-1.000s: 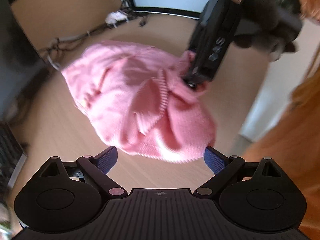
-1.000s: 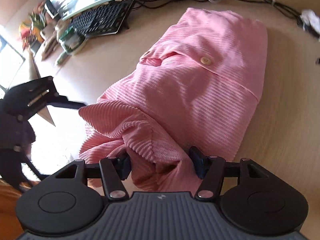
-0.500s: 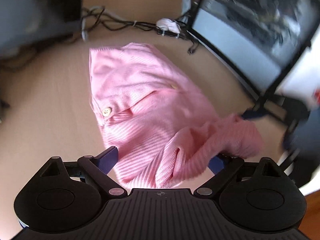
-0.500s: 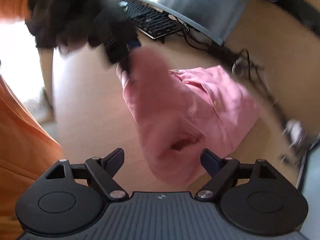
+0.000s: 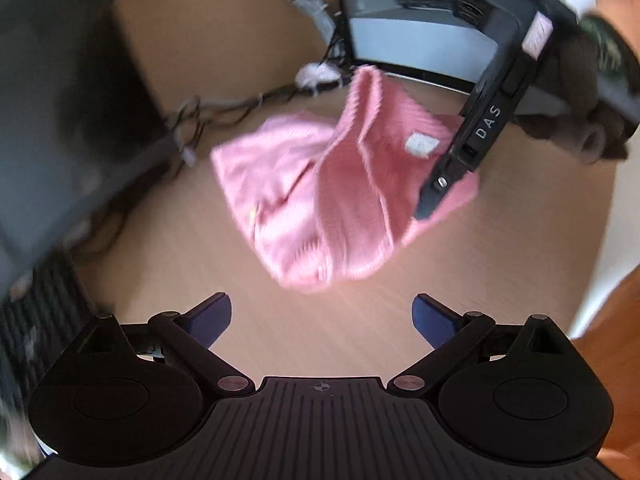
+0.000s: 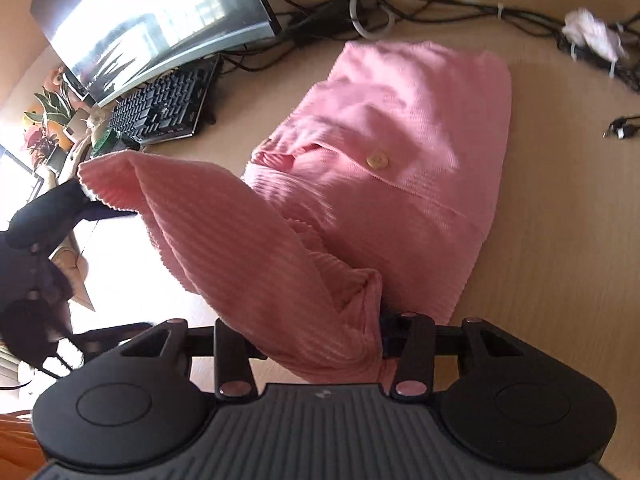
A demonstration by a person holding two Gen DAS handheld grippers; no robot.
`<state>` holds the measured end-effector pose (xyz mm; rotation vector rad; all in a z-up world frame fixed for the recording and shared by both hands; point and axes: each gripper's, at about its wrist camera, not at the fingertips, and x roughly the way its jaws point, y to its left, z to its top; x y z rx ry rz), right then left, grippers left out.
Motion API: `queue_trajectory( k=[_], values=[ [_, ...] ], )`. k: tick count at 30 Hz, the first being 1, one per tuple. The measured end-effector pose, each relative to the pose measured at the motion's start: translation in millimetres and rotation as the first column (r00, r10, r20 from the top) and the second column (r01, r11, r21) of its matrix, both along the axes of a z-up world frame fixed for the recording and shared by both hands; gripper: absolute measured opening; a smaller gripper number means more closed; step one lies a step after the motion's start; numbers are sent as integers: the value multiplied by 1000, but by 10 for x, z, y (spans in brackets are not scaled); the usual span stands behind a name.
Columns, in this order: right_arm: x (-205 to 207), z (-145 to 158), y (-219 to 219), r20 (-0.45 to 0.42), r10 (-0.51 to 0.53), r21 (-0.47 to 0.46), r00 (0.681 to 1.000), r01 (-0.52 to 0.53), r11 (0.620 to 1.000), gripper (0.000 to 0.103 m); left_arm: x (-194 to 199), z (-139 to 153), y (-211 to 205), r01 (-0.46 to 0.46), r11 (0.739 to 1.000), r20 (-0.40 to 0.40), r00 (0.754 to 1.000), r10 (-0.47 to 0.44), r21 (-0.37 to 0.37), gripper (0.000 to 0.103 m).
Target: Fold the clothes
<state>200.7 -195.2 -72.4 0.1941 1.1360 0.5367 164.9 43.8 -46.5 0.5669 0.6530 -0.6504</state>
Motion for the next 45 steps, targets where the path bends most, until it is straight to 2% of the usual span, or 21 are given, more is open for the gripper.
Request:
queue_trajectory(
  k=[3, 6, 9, 10, 11, 12, 15, 17, 19, 21, 25, 28, 30, 33, 34, 36, 38, 40, 43, 44, 45],
  values=[
    [10, 31, 64, -2, 11, -21, 1000, -11, 1000, 44, 148, -117, -230, 114, 993, 86, 989, -117, 36, 100],
    [26, 63, 107, 17, 8, -39, 1000, -7, 999, 44, 288, -226, -348, 203, 978, 102, 973, -208, 55, 100],
    [-7, 134, 94, 89, 20, -77, 996, -13, 997, 42, 398, -334, -410, 253, 966, 119, 959, -258, 54, 99],
    [-18, 170, 107, 121, 32, -98, 992, -20, 995, 42, 430, -357, -432, 261, 964, 115, 957, -265, 50, 89],
    [-33, 205, 120, 150, 46, -121, 988, -28, 992, 40, 459, -374, -455, 264, 963, 107, 958, -268, 44, 75],
    [-49, 240, 130, 173, 59, -142, 983, -34, 989, 38, 489, -391, -478, 268, 963, 99, 958, -271, 38, 71],
    [-126, 328, 100, 201, 69, -181, 977, -32, 983, 36, 570, -324, -494, 258, 965, 11, 966, -258, -52, 54],
    [-189, 391, 53, 206, 63, -185, 977, -24, 982, 34, 617, -248, -493, 241, 962, -65, 966, -251, -127, 47],
    [-295, 516, 1, 209, 57, -185, 976, -17, 983, 33, 619, -98, -467, 212, 949, -179, 950, -256, -234, 43],
    [-445, 731, -61, 217, 65, -177, 974, -27, 984, 32, 531, 96, -426, 203, 923, -259, 920, -294, -327, 42],
    [-723, 1269, -73, 275, 134, -148, 952, -96, 984, 33, 305, 549, -241, 215, 828, -346, 833, -432, -517, 42],
    [-734, 1488, -85, 322, 142, -126, 936, -106, 986, 35, 356, 608, -145, 152, 810, -376, 827, -418, -566, 44],
    [-513, 1274, -122, 320, 96, -130, 943, -57, 990, 45, 477, 500, -119, 78, 835, -405, 847, -344, -545, 50],
    [-148, 762, -206, 266, 5, -161, 964, 39, 986, 55, 594, 269, -42, -39, 896, -445, 877, -181, -442, 64],
    [-66, 605, -239, 249, -27, -168, 968, 71, 983, 57, 617, 208, -10, -70, 911, -448, 884, -132, -406, 68],
    [41, 412, -304, 236, -84, -156, 968, 123, 980, 68, 639, 147, 70, -120, 930, -441, 896, -49, -348, 72],
    [99, 383, -351, 234, -118, -119, 965, 149, 982, 70, 611, 219, 169, -141, 930, -416, 909, -14, -340, 78],
    [88, 374, -342, 243, -120, -121, 963, 153, 981, 74, 581, 347, 198, -123, 911, -396, 917, -47, -393, 84],
    [18, 376, -338, 254, -127, -120, 959, 162, 980, 75, 586, 488, 74, -35, 867, -368, 914, -174, -497, 94],
    [-22, 401, -347, 257, -130, -119, 957, 165, 979, 75, 640, 491, -37, -3, 859, -363, 907, -214, -513, 94],
    [-61, 430, -354, 267, -130, -124, 955, 168, 978, 75, 684, 453, -173, 23, 861, -366, 899, -240, -508, 94]
  ],
)
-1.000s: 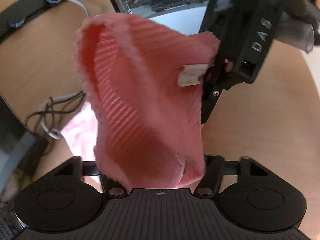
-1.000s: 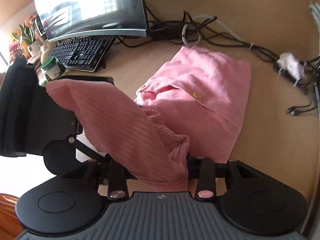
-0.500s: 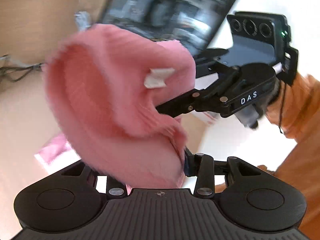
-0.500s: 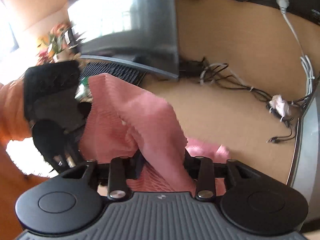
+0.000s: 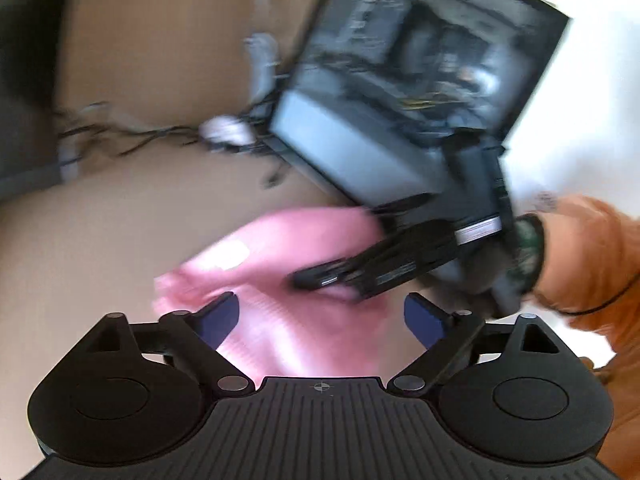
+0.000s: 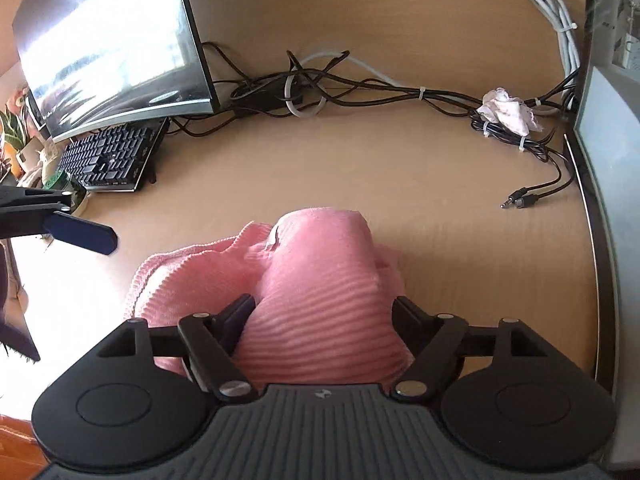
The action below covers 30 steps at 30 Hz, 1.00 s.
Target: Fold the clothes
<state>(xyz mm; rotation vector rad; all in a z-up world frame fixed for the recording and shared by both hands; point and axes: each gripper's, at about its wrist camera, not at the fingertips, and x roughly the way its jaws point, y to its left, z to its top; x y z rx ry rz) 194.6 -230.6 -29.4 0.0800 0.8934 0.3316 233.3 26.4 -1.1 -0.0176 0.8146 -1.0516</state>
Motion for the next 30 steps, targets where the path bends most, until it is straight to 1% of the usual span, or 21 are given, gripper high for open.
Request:
queue_trajectory(
  k=[2, 3, 5, 7, 8, 9, 10, 12, 13, 14, 16, 18, 19, 20, 22, 24, 26, 28, 29, 30],
  values=[
    [-67, 77, 3, 29, -2, -24, 1000, 3, 1000, 78, 79, -116, -295, 58, 998, -7, 998, -58, 34, 94],
    [-110, 142, 14, 55, -9, -46, 998, 11, 999, 79, 96, -181, -373, 72, 996, -11, 997, -71, 49, 94],
    [-238, 308, 39, 135, -31, -92, 990, 44, 995, 79, 109, -319, -463, 85, 993, -20, 996, -84, 77, 94],
    [-396, 424, 106, 235, -39, -166, 971, 80, 983, 82, 114, -431, -518, 94, 991, -24, 995, -92, 95, 94],
    [-478, 477, 144, 286, -39, -205, 957, 101, 974, 84, 118, -449, -503, 92, 992, -26, 996, -89, 90, 94],
    [-526, 469, 186, 316, -43, -252, 948, 127, 959, 87, 126, -458, -474, 87, 993, -33, 996, -84, 81, 94],
    [-520, 403, 204, 310, -50, -288, 949, 144, 947, 88, 133, -457, -437, 83, 994, -41, 996, -80, 72, 94],
    [-419, 139, 225, 242, -71, -325, 968, 150, 934, 89, 147, -447, -360, 79, 995, -48, 996, -76, 63, 94],
    [-361, -15, 230, 213, -81, -346, 974, 153, 926, 89, 171, -425, -342, 79, 995, -37, 996, -77, 65, 94],
    [-313, -119, 199, 193, -101, -339, 976, 164, 926, 89, 190, -375, -305, 77, 995, -28, 997, -76, 56, 94],
    [-232, -267, 95, 163, -153, -294, 975, 196, 935, 92, 215, -246, -196, 72, 997, -22, 997, -71, 20, 94],
    [-224, -297, 10, 134, -191, -245, 972, 219, 945, 92, 296, -166, -122, 55, 998, -36, 998, -56, -33, 95],
    [-260, -281, 9, 143, -185, -249, 972, 216, 944, 92, 340, -165, -122, 44, 998, -48, 998, -46, -47, 95],
    [-306, -243, 25, 158, -175, -261, 972, 212, 942, 92, 373, -198, -150, 37, 998, -64, 997, -40, -47, 95],
    [-432, -108, 38, 177, -189, -245, 966, 229, 942, 92, 393, -297, -217, 39, 999, -95, 995, -41, -31, 95],
    [-573, 52, 32, 182, -209, -182, 961, 241, 953, 92, 344, -438, -306, 59, 998, -110, 992, -58, 5, 95],
    [-693, 126, 52, 175, -207, -140, 962, 233, 962, 93, 275, -542, -373, 73, 997, -95, 993, -69, 40, 95],
    [-664, -43, 99, 134, -208, -178, 969, 230, 957, 93, 222, -582, -386, 63, 997, -89, 994, -59, 43, 97],
    [-634, -153, 125, 110, -210, -205, 972, 229, 952, 94, 214, -597, -398, 48, 998, -98, 994, -43, 50, 96],
    [-588, -255, 105, 96, -221, -202, 970, 237, 950, 100, 202, -611, -417, 32, 996, -89, 996, -25, 81, 95]
  ],
)
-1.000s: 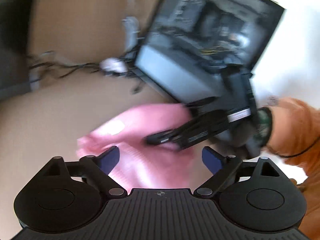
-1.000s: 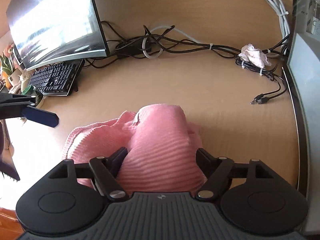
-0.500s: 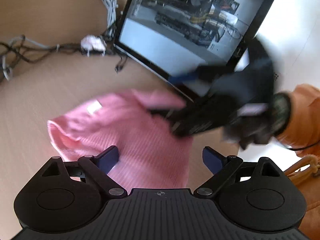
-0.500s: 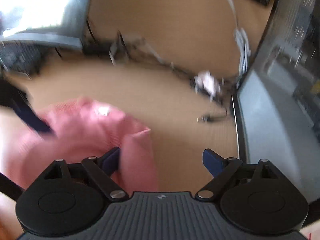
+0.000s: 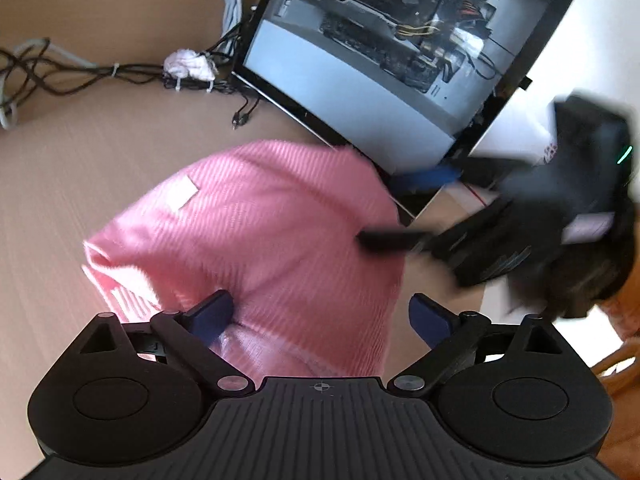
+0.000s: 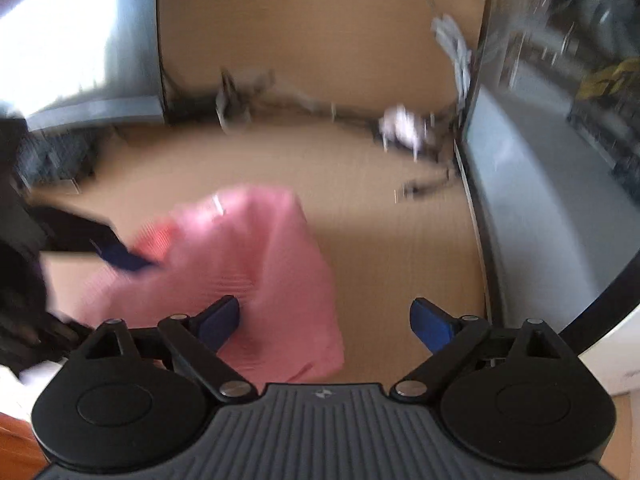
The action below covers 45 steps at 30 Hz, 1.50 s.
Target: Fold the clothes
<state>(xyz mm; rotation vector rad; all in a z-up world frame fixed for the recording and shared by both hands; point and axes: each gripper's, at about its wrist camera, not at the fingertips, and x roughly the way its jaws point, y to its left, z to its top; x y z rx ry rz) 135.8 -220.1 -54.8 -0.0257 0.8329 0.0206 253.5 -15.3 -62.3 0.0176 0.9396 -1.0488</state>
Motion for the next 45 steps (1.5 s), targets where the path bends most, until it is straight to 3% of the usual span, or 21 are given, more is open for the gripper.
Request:
queue_trajectory(
  k=[3, 6, 8, 10, 13, 17, 23, 28, 31, 33, 36, 40, 43, 45],
  values=[
    [122, -134, -153, -34, -56, 80, 998, 58, 995, 103, -22, 94, 88, 49, 999, 6, 999, -49, -3, 95],
    [-15, 95, -182, -22, -52, 122, 998, 54, 991, 100, 82, 304, 343, 43, 996, 1, 999, -43, -78, 97],
    [-157, 249, -172, -17, -27, 176, 1000, 29, 984, 100, 235, 375, 439, -31, 994, 39, 999, 35, -104, 98],
    [-197, 293, -172, -54, -12, 288, 998, 27, 957, 99, 427, 318, 428, -143, 984, 47, 988, 149, -104, 98],
    [-125, 122, -116, -163, 37, 446, 986, 40, 894, 83, 695, 107, 353, -266, 959, -3, 964, 268, -100, 98],
    [157, -56, -94, -190, 65, 393, 980, 15, 920, 81, 621, -123, 270, -274, 960, -33, 961, 273, -48, 96],
    [766, 7, -31, -52, 121, 185, 991, -109, 977, 84, 251, -28, 411, -351, 935, -43, 936, 350, -37, 91],
    [1143, 54, 216, 46, 210, 11, 977, -211, 978, 86, -96, 133, 306, -339, 941, 38, 940, 338, 23, 91],
    [1169, 146, 316, 74, 238, -57, 969, -234, 971, 86, -175, 216, 258, -400, 909, 130, 913, 386, 114, 92],
    [1062, 232, 326, 101, 230, -72, 968, -224, 972, 86, -181, 281, 283, -441, 885, 170, 893, 417, 146, 94],
    [966, 395, 349, 165, 203, -22, 965, -202, 979, 86, -156, 372, 354, -495, 852, 202, 864, 461, 170, 94],
    [1147, 459, 538, 233, 144, 21, 962, -153, 988, 87, -218, 470, 516, -536, 820, 232, 839, 492, 201, 95],
    [1495, 195, 689, 174, 109, 65, 979, -122, 990, 95, -263, 516, 600, -548, 806, 242, 832, 499, 224, 97],
    [1615, -54, 791, 93, 181, 50, 979, -186, 981, 101, -293, 517, 677, -559, 794, 245, 826, 508, 239, 97]
  ],
)
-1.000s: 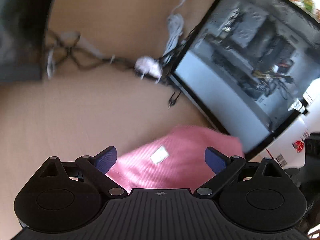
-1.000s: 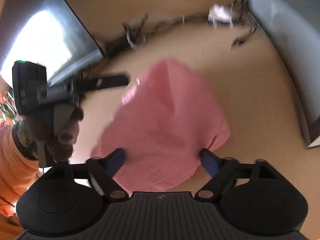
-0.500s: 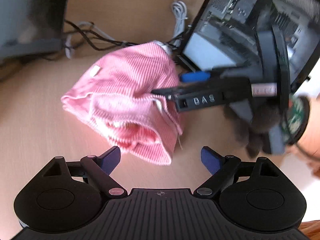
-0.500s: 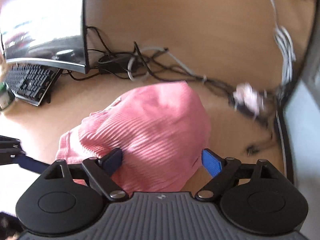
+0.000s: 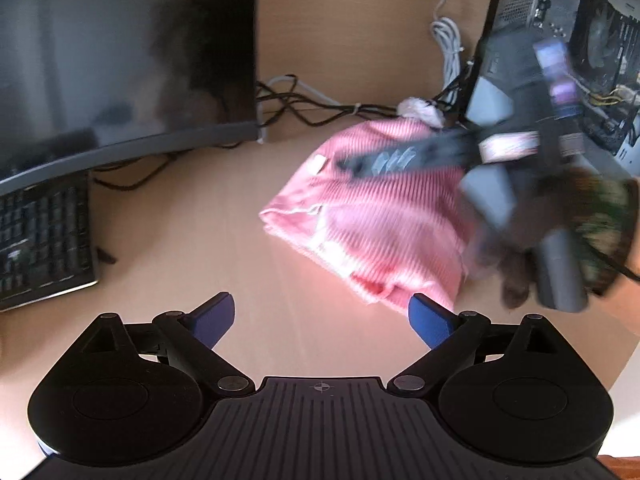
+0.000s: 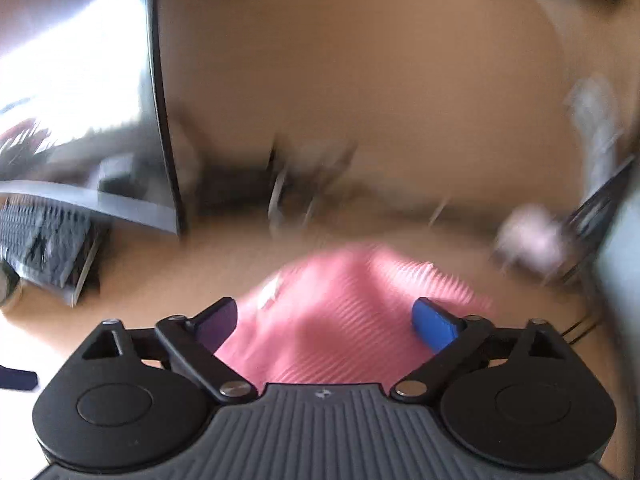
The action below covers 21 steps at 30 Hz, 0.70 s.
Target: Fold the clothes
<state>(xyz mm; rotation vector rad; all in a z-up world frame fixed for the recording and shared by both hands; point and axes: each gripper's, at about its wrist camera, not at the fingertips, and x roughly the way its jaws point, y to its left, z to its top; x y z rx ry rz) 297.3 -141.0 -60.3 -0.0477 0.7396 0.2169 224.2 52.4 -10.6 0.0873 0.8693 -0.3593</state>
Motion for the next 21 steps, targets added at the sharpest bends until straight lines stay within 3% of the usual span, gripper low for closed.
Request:
queue_trajectory(
  k=[3, 7, 13, 16, 21],
  values=[
    [-39, -190, 113, -52, 131, -66, 990, -134, 989, 103, 2, -30, 156, -29, 1000, -16, 999, 29, 8, 98],
    [-303, -142, 31, -103, 319, -17, 942, -323, 946, 103, 90, -99, 301, -65, 998, -46, 997, 66, 28, 98],
    [-691, -105, -5, -125, 449, -4, 885, -453, 891, 103, 188, -139, 252, -49, 998, -46, 998, 50, 36, 98],
    [-731, -45, -42, -108, 428, -1, 897, -431, 903, 103, 209, -146, 184, -30, 999, -44, 999, 32, 34, 98],
    [-943, 297, -222, -37, 267, 37, 963, -266, 963, 102, 312, -93, 128, 1, 999, -17, 1000, -2, -33, 100]
  ],
)
